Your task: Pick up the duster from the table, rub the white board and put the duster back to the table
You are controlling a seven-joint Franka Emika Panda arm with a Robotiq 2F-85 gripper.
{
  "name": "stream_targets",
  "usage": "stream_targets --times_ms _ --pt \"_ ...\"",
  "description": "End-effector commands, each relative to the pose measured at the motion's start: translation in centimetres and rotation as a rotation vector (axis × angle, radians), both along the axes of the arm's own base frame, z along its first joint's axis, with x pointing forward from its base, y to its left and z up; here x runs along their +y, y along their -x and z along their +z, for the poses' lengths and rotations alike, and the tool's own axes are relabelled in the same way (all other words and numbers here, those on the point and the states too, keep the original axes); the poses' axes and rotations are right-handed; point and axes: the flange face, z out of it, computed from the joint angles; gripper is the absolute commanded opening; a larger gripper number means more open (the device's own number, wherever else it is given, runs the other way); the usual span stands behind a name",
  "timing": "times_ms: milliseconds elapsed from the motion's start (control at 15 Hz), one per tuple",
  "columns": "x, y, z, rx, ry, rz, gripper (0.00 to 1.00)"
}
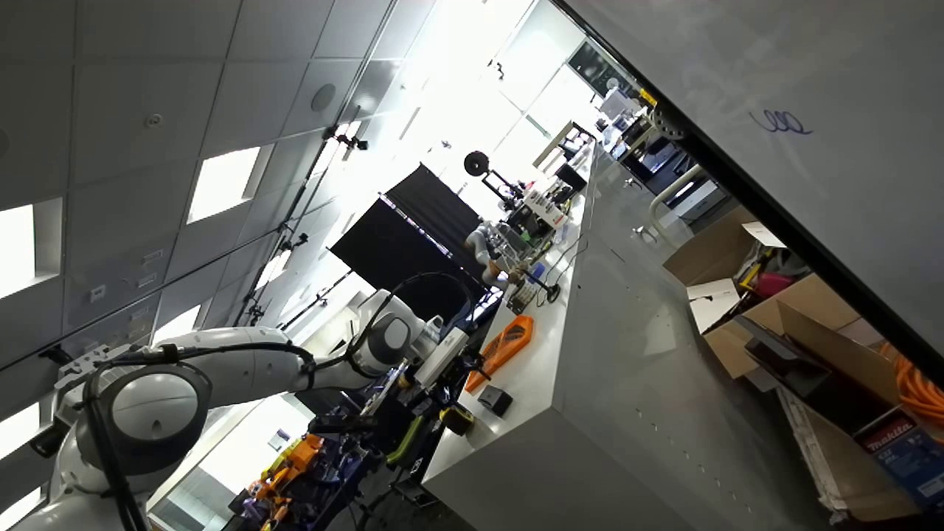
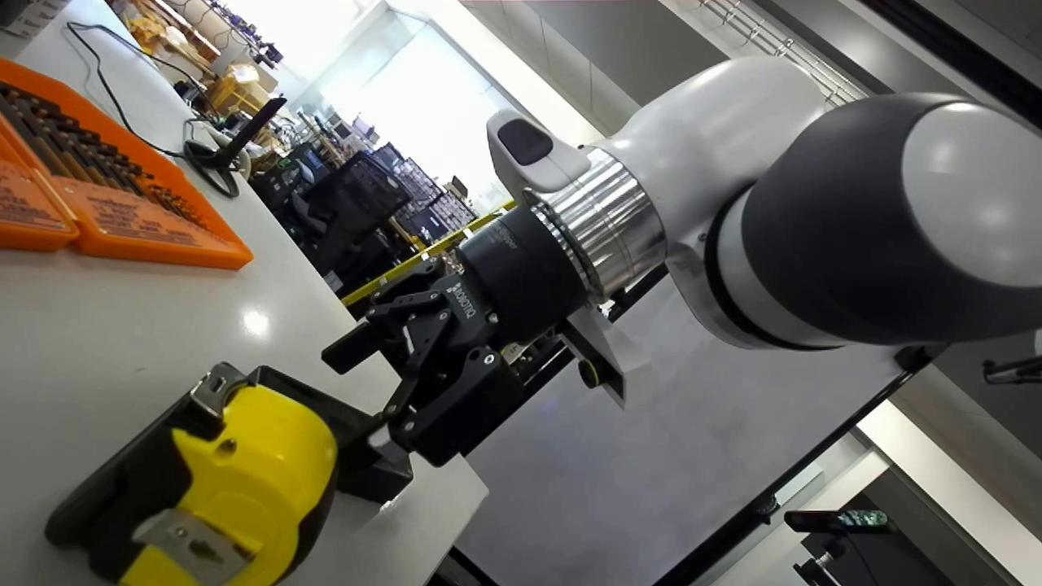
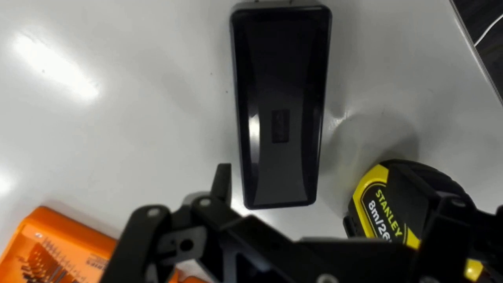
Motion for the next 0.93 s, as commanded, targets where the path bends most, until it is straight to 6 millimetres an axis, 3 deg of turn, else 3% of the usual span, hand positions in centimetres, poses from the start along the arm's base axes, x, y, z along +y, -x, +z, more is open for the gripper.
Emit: stream_targets --times_ms 0,867 --pt "-0.2 0.6 0.7 0.008 0.046 -0.005 1.0" --pt "-1.3 0.1 -0.2 0.004 0.088 -0.012 1.0"
